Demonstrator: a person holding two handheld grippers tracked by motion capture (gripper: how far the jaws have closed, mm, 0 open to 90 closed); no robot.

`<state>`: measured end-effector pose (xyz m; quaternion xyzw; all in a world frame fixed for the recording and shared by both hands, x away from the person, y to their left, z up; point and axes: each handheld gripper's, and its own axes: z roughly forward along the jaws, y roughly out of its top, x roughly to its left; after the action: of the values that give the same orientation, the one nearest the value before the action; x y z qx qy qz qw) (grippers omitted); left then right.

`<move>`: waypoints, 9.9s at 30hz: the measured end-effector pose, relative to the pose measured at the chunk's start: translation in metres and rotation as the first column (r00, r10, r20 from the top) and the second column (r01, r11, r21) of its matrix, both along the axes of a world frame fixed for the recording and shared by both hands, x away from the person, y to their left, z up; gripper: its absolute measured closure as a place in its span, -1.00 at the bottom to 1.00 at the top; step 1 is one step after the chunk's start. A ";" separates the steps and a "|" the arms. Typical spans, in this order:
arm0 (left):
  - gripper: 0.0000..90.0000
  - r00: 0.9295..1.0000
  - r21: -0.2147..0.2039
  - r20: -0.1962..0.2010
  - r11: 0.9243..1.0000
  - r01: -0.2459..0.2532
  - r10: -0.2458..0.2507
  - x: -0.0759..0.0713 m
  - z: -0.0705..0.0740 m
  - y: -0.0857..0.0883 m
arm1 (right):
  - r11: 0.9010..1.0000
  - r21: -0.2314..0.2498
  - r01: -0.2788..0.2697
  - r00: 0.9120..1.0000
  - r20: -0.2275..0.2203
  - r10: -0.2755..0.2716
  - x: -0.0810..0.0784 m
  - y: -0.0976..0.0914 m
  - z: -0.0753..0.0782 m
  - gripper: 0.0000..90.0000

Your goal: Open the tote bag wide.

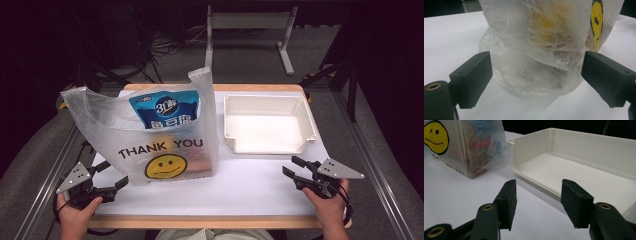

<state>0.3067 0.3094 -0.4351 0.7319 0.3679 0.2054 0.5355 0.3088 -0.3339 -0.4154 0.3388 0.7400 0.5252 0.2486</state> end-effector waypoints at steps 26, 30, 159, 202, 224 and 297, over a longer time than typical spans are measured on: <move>-0.89 0.999 -0.093 0.047 0.996 -0.018 0.023 0.008 0.052 -0.009 | 1.000 -0.005 0.016 1.000 -0.014 -0.016 0.001 0.001 -0.002 -0.04; -0.82 0.998 -0.105 0.051 0.994 -0.018 0.023 0.012 0.056 -0.010 | 1.000 -0.004 0.013 1.000 -0.017 -0.014 0.002 0.002 -0.002 -0.04; 0.98 0.981 0.087 -0.111 0.982 0.170 -0.160 0.019 0.025 -0.020 | 0.911 -0.057 -0.409 0.897 -0.210 0.389 0.071 0.183 0.025 1.00; 1.00 0.915 0.164 -0.351 0.949 0.269 -0.199 0.029 -0.020 -0.029 | 0.889 -0.140 -0.436 0.851 -0.385 0.357 0.066 0.179 -0.019 1.00; -0.45 0.978 0.087 -0.125 0.980 0.179 -0.168 0.013 0.015 -0.022 | 0.892 -0.162 -0.422 0.854 -0.401 0.331 0.069 0.179 -0.026 0.98; 1.00 0.930 0.101 -0.309 0.966 0.239 -0.198 0.025 -0.012 -0.033 | 0.897 0.012 -0.443 0.888 -0.136 0.440 0.051 0.168 0.030 -0.29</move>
<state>0.3320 0.2763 -0.4470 0.8258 0.3450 0.0569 0.4425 0.3597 -0.1655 -0.3859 0.1942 0.8177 0.5367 0.0752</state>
